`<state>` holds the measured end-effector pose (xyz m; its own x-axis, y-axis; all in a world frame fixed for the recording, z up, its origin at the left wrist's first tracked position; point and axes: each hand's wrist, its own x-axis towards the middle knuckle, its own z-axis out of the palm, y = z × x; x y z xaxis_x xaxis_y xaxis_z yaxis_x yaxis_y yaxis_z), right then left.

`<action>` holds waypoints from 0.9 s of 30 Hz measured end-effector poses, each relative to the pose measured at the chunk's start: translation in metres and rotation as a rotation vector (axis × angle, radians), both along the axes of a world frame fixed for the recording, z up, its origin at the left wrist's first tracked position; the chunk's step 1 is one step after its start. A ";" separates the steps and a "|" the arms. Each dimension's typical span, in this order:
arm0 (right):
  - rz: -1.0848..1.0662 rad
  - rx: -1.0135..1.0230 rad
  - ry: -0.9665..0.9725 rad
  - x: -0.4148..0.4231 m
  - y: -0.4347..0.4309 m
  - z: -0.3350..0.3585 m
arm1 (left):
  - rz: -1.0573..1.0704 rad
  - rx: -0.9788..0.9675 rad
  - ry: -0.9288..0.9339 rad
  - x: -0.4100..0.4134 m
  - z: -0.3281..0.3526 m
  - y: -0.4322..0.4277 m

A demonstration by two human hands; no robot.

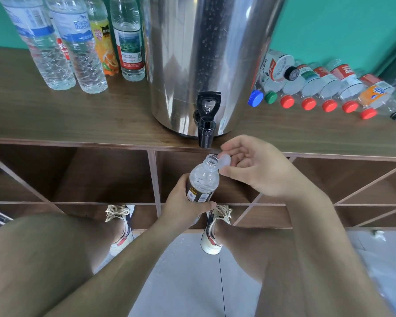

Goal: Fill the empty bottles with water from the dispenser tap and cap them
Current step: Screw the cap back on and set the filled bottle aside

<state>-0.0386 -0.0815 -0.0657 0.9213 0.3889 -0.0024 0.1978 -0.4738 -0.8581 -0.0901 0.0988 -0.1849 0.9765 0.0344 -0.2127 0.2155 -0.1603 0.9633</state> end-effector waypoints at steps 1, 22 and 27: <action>0.000 -0.019 -0.010 0.000 0.001 0.001 | -0.006 0.012 -0.001 0.000 0.000 0.000; -0.041 -0.371 -0.044 0.000 0.005 0.006 | -0.088 0.162 -0.001 -0.001 -0.003 -0.003; -0.005 -0.332 -0.048 -0.003 -0.002 0.006 | -0.099 0.176 -0.005 0.003 0.004 -0.002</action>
